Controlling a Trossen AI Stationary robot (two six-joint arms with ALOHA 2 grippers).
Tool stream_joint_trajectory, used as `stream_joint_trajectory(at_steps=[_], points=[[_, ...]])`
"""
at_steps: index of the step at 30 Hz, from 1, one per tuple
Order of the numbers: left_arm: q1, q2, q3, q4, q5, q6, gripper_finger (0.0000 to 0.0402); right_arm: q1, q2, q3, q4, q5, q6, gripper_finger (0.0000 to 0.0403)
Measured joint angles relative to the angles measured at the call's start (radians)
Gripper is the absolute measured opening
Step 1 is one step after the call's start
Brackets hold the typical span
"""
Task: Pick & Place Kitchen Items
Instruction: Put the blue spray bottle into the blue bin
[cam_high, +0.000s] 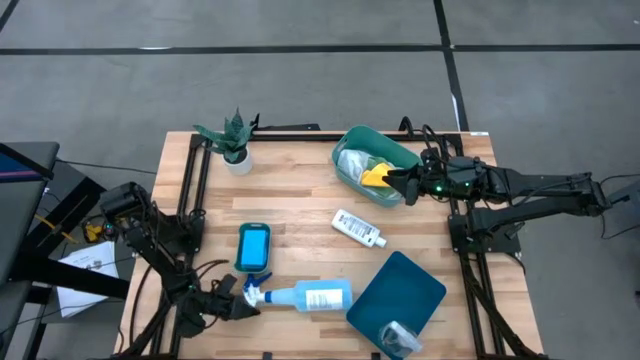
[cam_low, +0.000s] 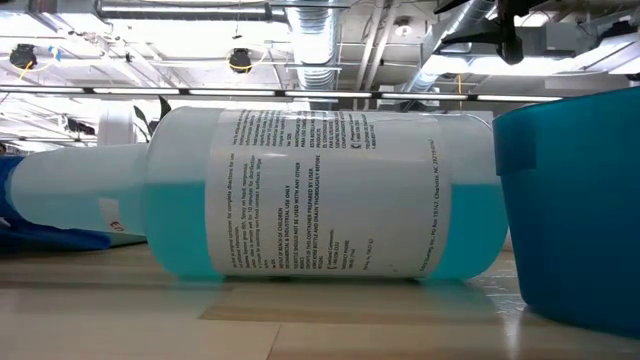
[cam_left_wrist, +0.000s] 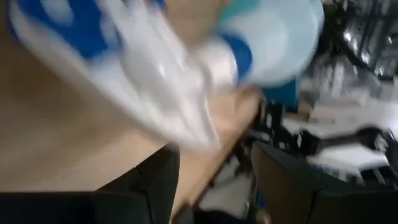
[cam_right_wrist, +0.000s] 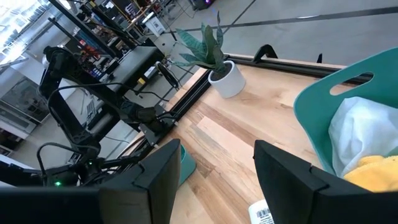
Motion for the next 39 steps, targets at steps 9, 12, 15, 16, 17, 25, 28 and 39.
stream_joint_trajectory(at_steps=[9, 12, 15, 16, 17, 25, 28, 39], points=[[-0.140, -0.009, 0.000, 0.012, 0.110, -0.063, 0.0198, 0.000, 0.000, 0.000, 0.000, 0.002, -0.005, 0.0195], [-0.142, -0.050, -0.003, -0.021, 0.047, -0.067, 0.0198, 0.000, 0.000, 0.000, 0.000, 0.003, -0.005, 0.0195], [-0.115, -0.125, -0.047, -0.077, 0.019, -0.073, 0.0197, 0.000, 0.000, 0.000, 0.000, 0.003, -0.005, 0.0195], [-0.101, -0.156, -0.068, -0.094, 0.022, -0.072, 0.0196, 0.000, 0.000, 0.000, 0.000, 0.003, -0.005, 0.0195], [-0.089, -0.192, -0.090, -0.109, 0.030, -0.067, 0.0194, 0.000, 0.000, 0.000, 0.000, 0.003, -0.004, 0.0195], [-0.090, -0.434, -0.160, -0.076, 0.071, 0.163, 0.0181, 0.000, 0.000, 0.000, 0.002, 0.003, 0.020, 0.0195], [-0.084, -0.518, -0.160, 0.092, 0.070, 0.459, 0.0180, 0.000, 0.000, 0.000, 0.002, 0.003, 0.018, 0.0195], [0.180, -0.679, 0.038, 0.302, -0.019, 1.622, 0.0183, -0.002, 0.000, 0.000, 0.014, 0.003, -0.001, 0.0195]])
